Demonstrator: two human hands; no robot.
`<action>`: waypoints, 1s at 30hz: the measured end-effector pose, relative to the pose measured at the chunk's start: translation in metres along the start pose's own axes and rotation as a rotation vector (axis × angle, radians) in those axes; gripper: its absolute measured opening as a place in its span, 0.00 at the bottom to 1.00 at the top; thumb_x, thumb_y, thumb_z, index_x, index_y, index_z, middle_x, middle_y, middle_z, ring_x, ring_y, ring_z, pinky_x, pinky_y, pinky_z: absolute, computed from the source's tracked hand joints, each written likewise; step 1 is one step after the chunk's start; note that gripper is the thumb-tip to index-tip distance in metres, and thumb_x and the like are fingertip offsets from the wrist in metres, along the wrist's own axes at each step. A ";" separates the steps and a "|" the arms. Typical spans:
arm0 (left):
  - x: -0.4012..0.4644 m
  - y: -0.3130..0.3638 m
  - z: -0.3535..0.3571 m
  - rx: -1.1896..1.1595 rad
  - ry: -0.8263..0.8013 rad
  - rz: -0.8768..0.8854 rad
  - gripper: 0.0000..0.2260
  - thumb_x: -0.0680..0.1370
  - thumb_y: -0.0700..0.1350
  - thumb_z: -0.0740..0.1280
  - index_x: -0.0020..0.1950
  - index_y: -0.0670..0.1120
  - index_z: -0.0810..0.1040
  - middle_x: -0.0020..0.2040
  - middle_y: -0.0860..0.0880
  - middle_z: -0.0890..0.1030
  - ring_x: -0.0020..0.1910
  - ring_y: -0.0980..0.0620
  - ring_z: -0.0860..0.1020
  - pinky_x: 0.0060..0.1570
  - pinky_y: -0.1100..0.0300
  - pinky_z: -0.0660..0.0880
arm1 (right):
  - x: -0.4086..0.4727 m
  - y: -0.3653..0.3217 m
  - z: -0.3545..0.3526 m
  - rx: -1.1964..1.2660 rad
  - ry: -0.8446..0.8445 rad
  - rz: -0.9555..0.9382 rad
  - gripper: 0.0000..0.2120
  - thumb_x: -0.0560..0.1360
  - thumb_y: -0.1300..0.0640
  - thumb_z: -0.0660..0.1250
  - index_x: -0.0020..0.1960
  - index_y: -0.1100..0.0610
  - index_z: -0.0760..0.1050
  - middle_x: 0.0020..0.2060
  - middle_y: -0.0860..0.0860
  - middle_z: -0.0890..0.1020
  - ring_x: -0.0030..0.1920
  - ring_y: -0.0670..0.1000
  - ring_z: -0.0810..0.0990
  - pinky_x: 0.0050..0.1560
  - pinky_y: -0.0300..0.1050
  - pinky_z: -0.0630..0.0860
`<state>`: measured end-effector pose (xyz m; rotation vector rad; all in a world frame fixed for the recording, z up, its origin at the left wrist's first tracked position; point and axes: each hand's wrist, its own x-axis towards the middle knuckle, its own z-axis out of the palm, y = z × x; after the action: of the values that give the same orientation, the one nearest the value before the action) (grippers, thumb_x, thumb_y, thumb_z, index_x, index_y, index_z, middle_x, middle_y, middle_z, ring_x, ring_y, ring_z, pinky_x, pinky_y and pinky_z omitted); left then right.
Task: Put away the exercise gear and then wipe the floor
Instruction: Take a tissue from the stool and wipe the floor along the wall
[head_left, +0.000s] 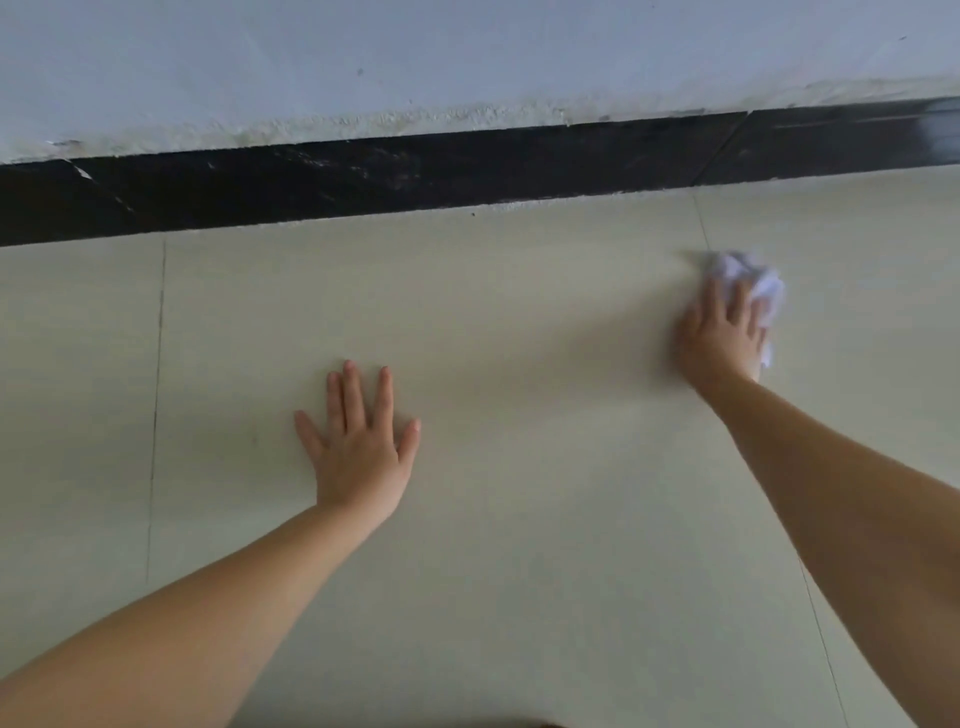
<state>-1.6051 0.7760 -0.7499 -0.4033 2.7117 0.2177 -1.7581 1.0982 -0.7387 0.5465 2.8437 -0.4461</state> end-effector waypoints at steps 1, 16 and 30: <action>-0.001 0.001 0.003 0.013 0.003 0.001 0.28 0.80 0.59 0.47 0.78 0.51 0.44 0.78 0.43 0.41 0.77 0.45 0.41 0.70 0.35 0.43 | 0.003 -0.008 -0.002 0.024 -0.012 0.144 0.26 0.82 0.49 0.47 0.78 0.50 0.47 0.78 0.54 0.44 0.77 0.58 0.42 0.74 0.56 0.43; 0.000 -0.001 0.012 0.056 0.034 0.015 0.30 0.76 0.58 0.48 0.75 0.45 0.60 0.75 0.36 0.59 0.74 0.37 0.57 0.63 0.27 0.53 | -0.011 -0.100 0.050 -0.178 -0.204 -1.062 0.24 0.80 0.50 0.47 0.76 0.52 0.58 0.76 0.57 0.56 0.75 0.62 0.54 0.73 0.58 0.54; 0.020 0.029 -0.064 0.158 -0.296 -0.136 0.25 0.80 0.56 0.52 0.74 0.46 0.55 0.76 0.39 0.53 0.75 0.43 0.55 0.71 0.40 0.53 | -0.030 -0.056 0.011 -0.175 -0.234 -0.305 0.29 0.82 0.46 0.45 0.78 0.53 0.37 0.77 0.55 0.38 0.76 0.59 0.36 0.75 0.57 0.37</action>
<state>-1.6540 0.7852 -0.6964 -0.4667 2.3803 0.0224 -1.7509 1.0348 -0.7270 0.0233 2.7063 -0.2838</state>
